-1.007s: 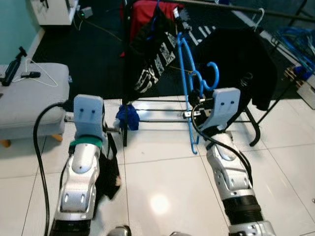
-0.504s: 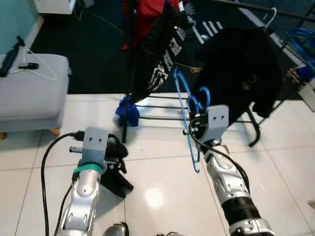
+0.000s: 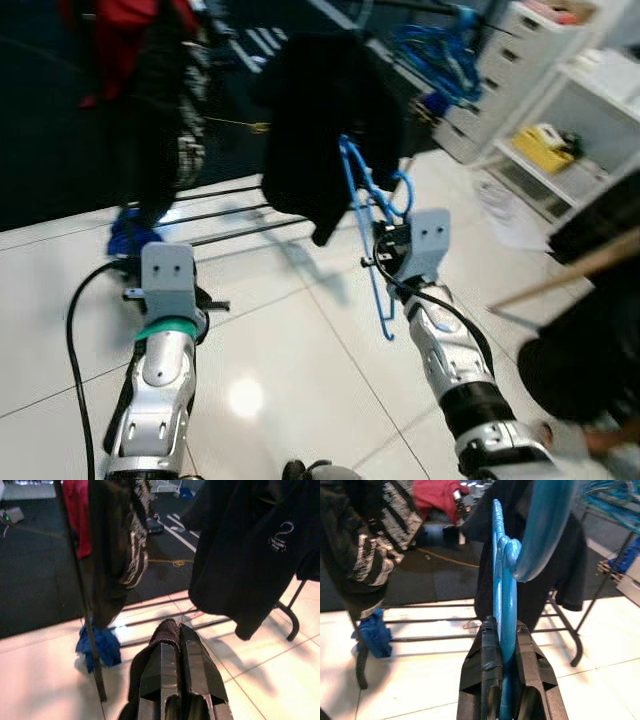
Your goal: Hang hanger
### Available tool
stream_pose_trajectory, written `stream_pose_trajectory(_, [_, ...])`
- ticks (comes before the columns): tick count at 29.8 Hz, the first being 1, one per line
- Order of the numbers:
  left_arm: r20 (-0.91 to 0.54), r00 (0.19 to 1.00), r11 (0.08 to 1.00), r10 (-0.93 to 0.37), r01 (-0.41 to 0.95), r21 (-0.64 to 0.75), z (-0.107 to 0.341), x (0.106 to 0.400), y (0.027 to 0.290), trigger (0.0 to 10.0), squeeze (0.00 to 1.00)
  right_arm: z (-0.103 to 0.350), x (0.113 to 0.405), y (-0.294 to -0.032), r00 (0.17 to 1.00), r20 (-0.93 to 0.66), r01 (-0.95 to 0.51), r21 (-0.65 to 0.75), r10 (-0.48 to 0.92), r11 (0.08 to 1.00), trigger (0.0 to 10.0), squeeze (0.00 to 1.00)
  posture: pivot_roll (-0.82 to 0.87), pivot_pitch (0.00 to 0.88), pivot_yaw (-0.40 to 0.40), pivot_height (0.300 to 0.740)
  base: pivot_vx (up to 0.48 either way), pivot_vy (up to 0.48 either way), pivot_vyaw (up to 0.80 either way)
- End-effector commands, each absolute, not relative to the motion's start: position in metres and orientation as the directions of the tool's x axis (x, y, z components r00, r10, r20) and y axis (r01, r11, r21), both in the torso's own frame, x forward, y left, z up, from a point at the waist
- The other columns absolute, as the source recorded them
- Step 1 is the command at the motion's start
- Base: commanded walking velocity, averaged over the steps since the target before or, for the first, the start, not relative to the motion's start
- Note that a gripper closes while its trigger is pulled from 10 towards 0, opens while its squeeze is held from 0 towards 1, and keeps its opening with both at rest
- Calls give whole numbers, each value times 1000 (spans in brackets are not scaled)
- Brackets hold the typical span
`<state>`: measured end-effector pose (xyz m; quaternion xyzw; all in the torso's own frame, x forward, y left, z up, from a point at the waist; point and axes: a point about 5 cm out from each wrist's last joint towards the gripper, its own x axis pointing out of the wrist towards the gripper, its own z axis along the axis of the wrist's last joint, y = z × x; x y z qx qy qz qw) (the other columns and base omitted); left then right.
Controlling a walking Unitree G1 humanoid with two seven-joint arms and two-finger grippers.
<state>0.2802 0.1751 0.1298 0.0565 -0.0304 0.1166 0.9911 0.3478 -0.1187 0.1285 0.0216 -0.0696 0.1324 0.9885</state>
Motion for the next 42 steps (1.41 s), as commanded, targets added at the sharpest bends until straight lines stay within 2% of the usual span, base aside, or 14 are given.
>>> stream_pose_trajectory(1, [100, 971, 968, 217, -227, 110, 135, 281, 171, 10000, 0, 132, 351, -131, 961, 160, -231, 20, 225, 973, 10000, 0, 193, 0, -136, 740, 0, 0, -800])
stream_pose_trajectory(3, [105, 971, 968, 215, -226, 113, 135, 282, 171, 10000, 0, 133, 352, -133, 962, 168, -219, 16, 214, 976, 10000, 0, 193, 0, -136, 740, 0, 0, -800])
stream_pose_trajectory(4, [132, 972, 971, 196, -212, 114, 144, 284, 172, 10000, 0, 153, 358, -135, 955, 240, -184, 25, 173, 983, 10000, 0, 176, 0, -113, 740, 0, 0, -800])
stream_pose_trajectory(7, [149, 972, 972, 182, -201, 125, 150, 288, 170, 10000, 0, 172, 362, -134, 937, 313, -179, 39, 158, 983, 10000, 0, 172, 0, -112, 740, 0, 0, -800])
stream_pose_trajectory(19, [124, 978, 976, 170, -185, 119, 142, 286, 162, 10000, 0, 171, 362, -140, 935, 320, -172, 25, 155, 985, 10000, 0, 135, 0, -104, 740, 0, 0, -773])
stream_pose_trajectory(22, [130, 981, 974, 146, -166, 154, 143, 287, 162, 10000, 0, 169, 360, -139, 936, 321, -164, 27, 147, 986, 10000, 0, 119, 0, -85, 740, 0, 0, -781])
stream_pose_trajectory(24, [155, 983, 972, 94, -125, 199, 149, 292, 158, 10000, 0, 168, 360, -139, 936, 328, -148, 31, 130, 988, 10000, 0, 105, 0, -27, 740, 0, 0, -788])
stream_pose_trajectory(27, [166, 983, 971, 74, -109, 214, 152, 294, 156, 10000, 0, 168, 360, -139, 935, 332, -141, 34, 122, 989, 10000, 0, 105, 0, -27, 740, 0, 0, -788])
stream_pose_trajectory(28, [177, 983, 970, 56, -95, 222, 157, 297, 156, 10000, 0, 169, 359, -139, 934, 340, -130, 38, 110, 991, 10000, 0, 94, 0, 3, 740, 0, 0, -788])
stream_pose_trajectory(31, [188, 981, 971, 39, -82, 226, 162, 301, 156, 10000, 0, 170, 359, -139, 932, 351, -118, 44, 95, 992, 10000, 0, 85, 0, 29, 740, 0, 0, -783])
stream_pose_trajectory(32, [204, 979, 971, 9, -57, 231, 172, 309, 157, 10000, 0, 174, 359, -139, 925, 373, -101, 59, 71, 993, 10000, 0, 67, 0, 74, 740, 0, 0, -788])
stream_pose_trajectory(42, [217, 976, 976, -18, -29, 215, 182, 320, 155, 10000, 0, 177, 353, -148, 916, 400, -58, 73, 24, 996, 10000, 0, 27, 0, 82, 740, 0, 0, -788])
